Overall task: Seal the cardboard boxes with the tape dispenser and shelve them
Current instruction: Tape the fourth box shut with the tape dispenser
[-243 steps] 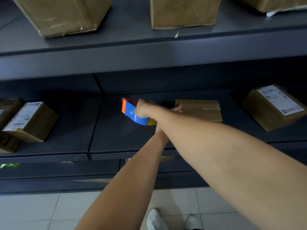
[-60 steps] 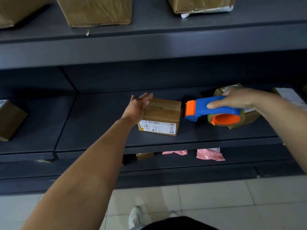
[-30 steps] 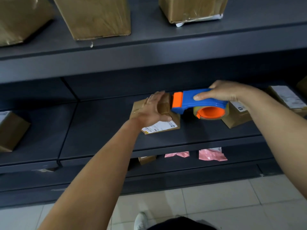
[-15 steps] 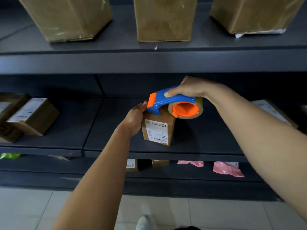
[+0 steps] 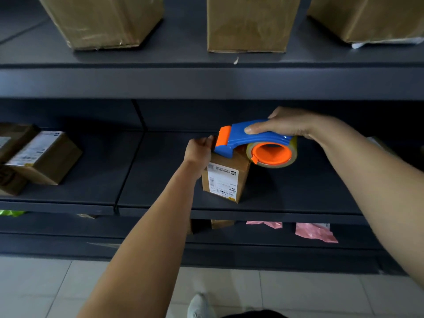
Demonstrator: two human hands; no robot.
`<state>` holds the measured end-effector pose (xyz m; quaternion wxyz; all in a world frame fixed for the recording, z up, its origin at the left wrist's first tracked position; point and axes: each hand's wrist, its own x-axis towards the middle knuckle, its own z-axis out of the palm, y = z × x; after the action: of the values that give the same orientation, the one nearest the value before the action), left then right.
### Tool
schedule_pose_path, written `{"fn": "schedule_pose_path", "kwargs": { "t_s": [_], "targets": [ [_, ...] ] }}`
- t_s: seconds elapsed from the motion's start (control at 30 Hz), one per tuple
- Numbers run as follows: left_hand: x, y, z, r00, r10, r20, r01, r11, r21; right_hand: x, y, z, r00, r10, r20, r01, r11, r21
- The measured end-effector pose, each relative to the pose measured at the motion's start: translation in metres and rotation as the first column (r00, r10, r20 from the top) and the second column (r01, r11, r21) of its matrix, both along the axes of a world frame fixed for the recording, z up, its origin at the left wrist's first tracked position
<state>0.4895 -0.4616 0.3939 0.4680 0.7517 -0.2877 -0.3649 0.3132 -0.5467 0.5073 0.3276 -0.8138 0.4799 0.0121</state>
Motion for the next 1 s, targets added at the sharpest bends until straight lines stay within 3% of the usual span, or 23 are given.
{"fn": "schedule_pose_path", "kwargs": {
  "t_s": [0.33, 0.53, 0.67, 0.73, 0.8, 0.87, 1.0],
  "targets": [
    [0.000, -0.002, 0.009, 1.000, 0.010, 0.018, -0.010, 1.000, -0.025, -0.112, -0.009, 0.000, 0.987, -0.161, -0.026, 0.162, 0.984, 0.073],
    [-0.005, 0.004, 0.014, 1.000, 0.004, 0.017, -0.005, 1.000, 0.005, -0.092, -0.007, -0.028, 0.983, -0.163, -0.089, 0.167, 0.985, 0.045],
    [-0.006, 0.006, 0.013, 0.989, -0.021, 0.147, 0.018, 1.000, 0.025, -0.076, -0.005, -0.035, 0.985, -0.139, -0.102, 0.141, 0.990, 0.012],
    [-0.012, 0.007, 0.015, 0.889, -0.066, 0.454, 0.038, 0.997, 0.073, -0.071, -0.003, -0.035, 0.984, -0.137, -0.113, 0.138, 0.990, 0.001],
    [-0.022, 0.007, 0.019, 0.686, -0.134, 0.715, 0.041, 0.988, 0.147, -0.069, -0.002, -0.035, 0.982, -0.147, -0.119, 0.148, 0.989, -0.003],
    [-0.036, 0.006, 0.029, 0.635, -0.216, 0.742, 0.035, 0.967, 0.252, -0.069, 0.000, -0.035, 0.979, -0.160, -0.125, 0.159, 0.987, -0.016],
    [-0.055, 0.002, 0.039, 0.632, -0.410, 0.657, 0.047, 0.867, 0.496, -0.068, 0.006, -0.034, 0.977, -0.178, -0.119, 0.177, 0.984, -0.018]
  ]
}}
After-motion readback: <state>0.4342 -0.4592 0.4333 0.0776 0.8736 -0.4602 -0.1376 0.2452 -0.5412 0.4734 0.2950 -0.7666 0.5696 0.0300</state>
